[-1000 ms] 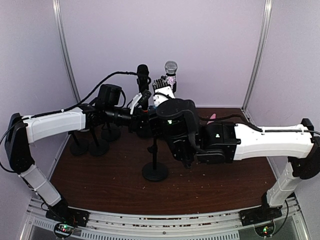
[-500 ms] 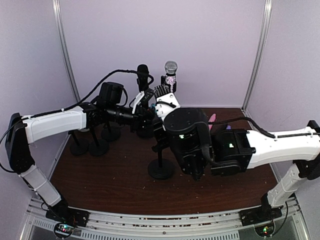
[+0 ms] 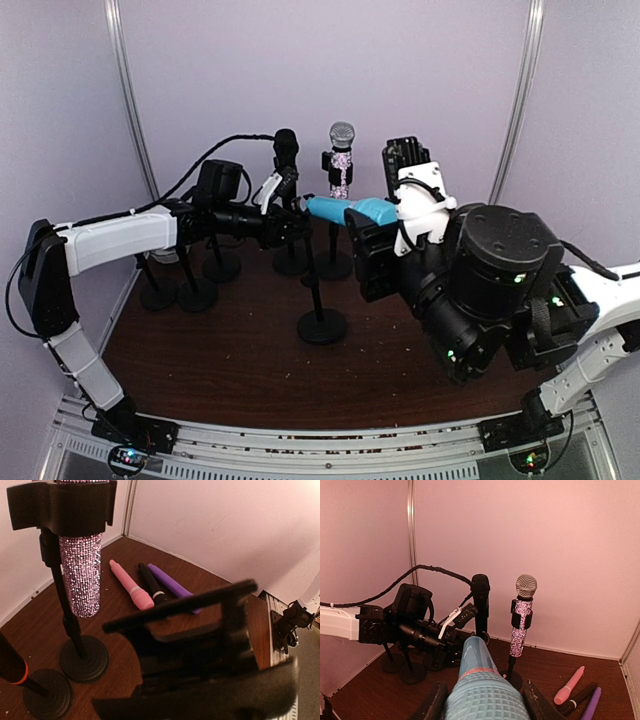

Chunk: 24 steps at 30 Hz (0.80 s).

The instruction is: Remove the microphone from the stand

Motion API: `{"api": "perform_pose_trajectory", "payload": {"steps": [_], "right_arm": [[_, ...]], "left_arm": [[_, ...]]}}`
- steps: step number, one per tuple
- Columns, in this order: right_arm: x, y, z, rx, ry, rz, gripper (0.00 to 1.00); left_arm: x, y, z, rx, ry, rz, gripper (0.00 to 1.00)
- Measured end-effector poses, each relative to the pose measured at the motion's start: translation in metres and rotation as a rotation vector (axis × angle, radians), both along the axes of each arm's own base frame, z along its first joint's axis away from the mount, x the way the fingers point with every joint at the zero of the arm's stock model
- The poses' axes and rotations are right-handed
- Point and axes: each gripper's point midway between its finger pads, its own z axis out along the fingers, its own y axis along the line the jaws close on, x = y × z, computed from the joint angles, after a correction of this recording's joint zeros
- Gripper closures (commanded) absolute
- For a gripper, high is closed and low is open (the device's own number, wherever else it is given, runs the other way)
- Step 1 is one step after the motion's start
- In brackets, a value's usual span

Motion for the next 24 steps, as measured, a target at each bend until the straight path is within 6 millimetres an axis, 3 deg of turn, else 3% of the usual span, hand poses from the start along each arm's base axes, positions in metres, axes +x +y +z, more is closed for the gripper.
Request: {"api": "perform_pose_trajectory", "payload": {"steps": [7,12,14,19,23,24], "right_arm": [[0.005,-0.034,0.009,0.039,0.003,-0.077,1.00],[0.014,-0.082,0.001,0.080,0.024,-0.160,1.00],[0.026,-0.104,-0.005,0.102,0.040,-0.206,1.00],[0.085,-0.163,-0.041,0.111,0.109,-0.398,1.00],[0.124,-0.196,-0.097,-0.021,0.211,-0.534,1.00],[0.131,-0.203,-0.112,-0.060,0.244,-0.560,1.00]], "left_arm": [[-0.002,-0.002,0.002,0.012,-0.020,-0.032,0.97],[-0.017,-0.006,0.001,0.042,-0.057,-0.119,0.93],[-0.025,-0.005,0.000,0.059,-0.079,-0.154,0.87],[-0.041,0.004,-0.001,0.113,-0.121,-0.211,0.40],[-0.051,0.015,-0.005,0.168,-0.120,-0.227,0.06],[-0.052,0.016,-0.005,0.176,-0.124,-0.231,0.03]]}}
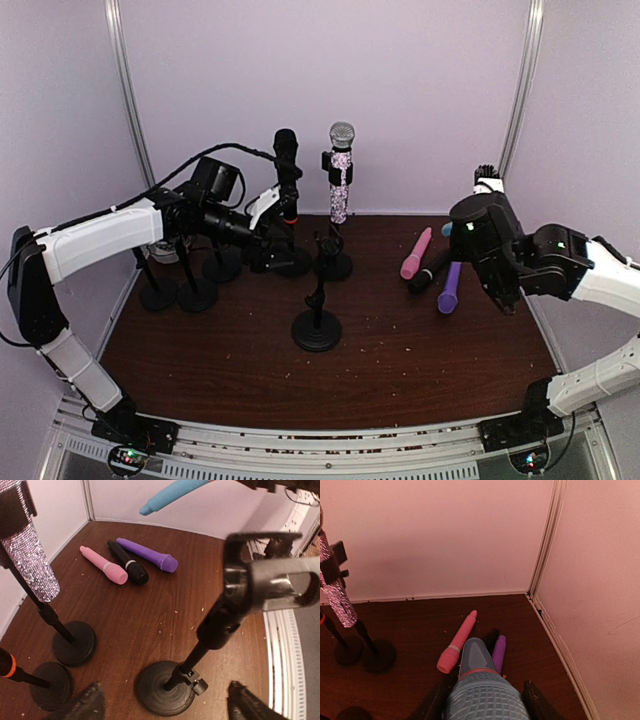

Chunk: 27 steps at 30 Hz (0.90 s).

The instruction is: Remove the microphone from the stand

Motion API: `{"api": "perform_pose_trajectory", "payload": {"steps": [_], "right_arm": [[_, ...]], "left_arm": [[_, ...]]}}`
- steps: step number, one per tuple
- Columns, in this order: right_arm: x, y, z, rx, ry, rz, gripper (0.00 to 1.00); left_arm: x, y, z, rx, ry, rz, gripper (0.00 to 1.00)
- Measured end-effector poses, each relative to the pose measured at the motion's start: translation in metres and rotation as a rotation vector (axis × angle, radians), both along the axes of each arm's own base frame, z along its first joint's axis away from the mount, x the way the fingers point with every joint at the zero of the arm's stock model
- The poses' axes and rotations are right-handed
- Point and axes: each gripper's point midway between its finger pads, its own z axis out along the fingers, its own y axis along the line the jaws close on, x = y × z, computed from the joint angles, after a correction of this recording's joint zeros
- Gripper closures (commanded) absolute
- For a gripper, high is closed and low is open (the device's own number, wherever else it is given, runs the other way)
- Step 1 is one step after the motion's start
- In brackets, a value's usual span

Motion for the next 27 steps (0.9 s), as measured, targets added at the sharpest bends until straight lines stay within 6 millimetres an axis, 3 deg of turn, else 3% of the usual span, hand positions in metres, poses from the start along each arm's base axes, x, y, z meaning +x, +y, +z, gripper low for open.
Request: {"api": "perform_pose_trajectory", "payload": {"steps": [8,14,17,21,27], "right_arm": [[0.034,-0.062,-0.089,-0.035,0.240,-0.139,1.00],[0.054,-0.077,-0.136,-0.029,0.359,-0.174,1.00],[0.060,-0.078,-0.150,-0.024,0.389,-0.176,1.00],[0.064,-0.078,-0.155,-0.013,0.392,-0.184,0.96],[0.055,-0.079,-0.175,0.038,0.425,-0.201,0.86]], "left_arm": [[-0.021,0.019,0.012,0.045,-0.018,-0.011,0.02],[-0.030,0.030,0.016,0.075,-0.028,-0.006,0.02],[-0.030,0.034,0.016,0.084,-0.024,0.000,0.02],[-0.028,0.037,0.015,0.091,-0.023,0.014,0.02],[-0.026,0.039,0.015,0.092,-0.023,0.021,0.02]]}}
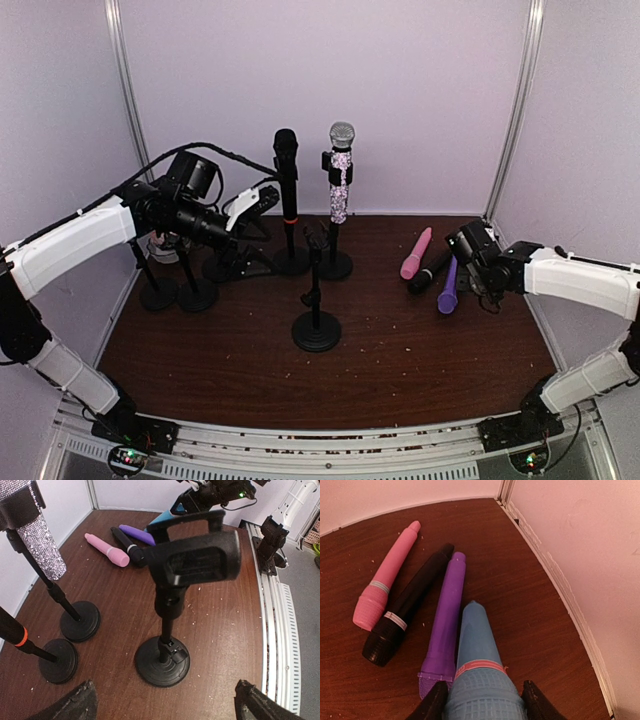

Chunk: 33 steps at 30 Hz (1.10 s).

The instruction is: Remove the microphone from the stand

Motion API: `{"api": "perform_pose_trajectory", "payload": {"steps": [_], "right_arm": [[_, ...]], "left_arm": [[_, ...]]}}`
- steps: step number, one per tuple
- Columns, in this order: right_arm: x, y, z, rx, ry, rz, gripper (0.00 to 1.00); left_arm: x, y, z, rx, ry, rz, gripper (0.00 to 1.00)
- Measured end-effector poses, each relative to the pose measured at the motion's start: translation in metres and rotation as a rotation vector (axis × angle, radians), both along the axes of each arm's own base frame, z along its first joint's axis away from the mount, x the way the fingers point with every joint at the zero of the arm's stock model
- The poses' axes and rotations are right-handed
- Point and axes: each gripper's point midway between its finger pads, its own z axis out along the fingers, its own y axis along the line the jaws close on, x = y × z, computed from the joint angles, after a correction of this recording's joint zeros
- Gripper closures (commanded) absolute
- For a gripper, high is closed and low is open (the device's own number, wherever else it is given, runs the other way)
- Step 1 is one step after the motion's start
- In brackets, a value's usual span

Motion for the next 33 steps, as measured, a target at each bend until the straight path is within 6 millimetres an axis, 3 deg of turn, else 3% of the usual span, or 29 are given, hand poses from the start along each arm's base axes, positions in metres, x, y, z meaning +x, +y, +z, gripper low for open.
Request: {"api": "perform_pose_trajectory", "payload": {"steps": [6,18,23,27,33], "right_arm": [[-0.018,-0.003,-0.029,0.028,0.090,-0.003,0.79],[-0.013,-0.007,-0.062,0.090,0.232,-0.004,0.66],[-0.008,-0.007,-0.070,0.117,0.267,0.016,0.57],[-0.007,-0.004,-0.073,0.124,0.284,0.040,0.39],[-0.007,0.004,-0.073,0.148,0.305,0.081,0.34]], "left_arm": [[0.000,0.000,0.000,0.000,0.001,0.000,0.02],[0.001,0.001,0.001,0.000,0.003,0.010,0.02],[0.003,0.004,0.003,-0.002,-0.002,0.019,0.02],[0.003,0.005,0.004,-0.003,-0.007,0.024,0.02],[0.004,0.007,0.002,0.001,-0.005,0.029,0.02]]}}
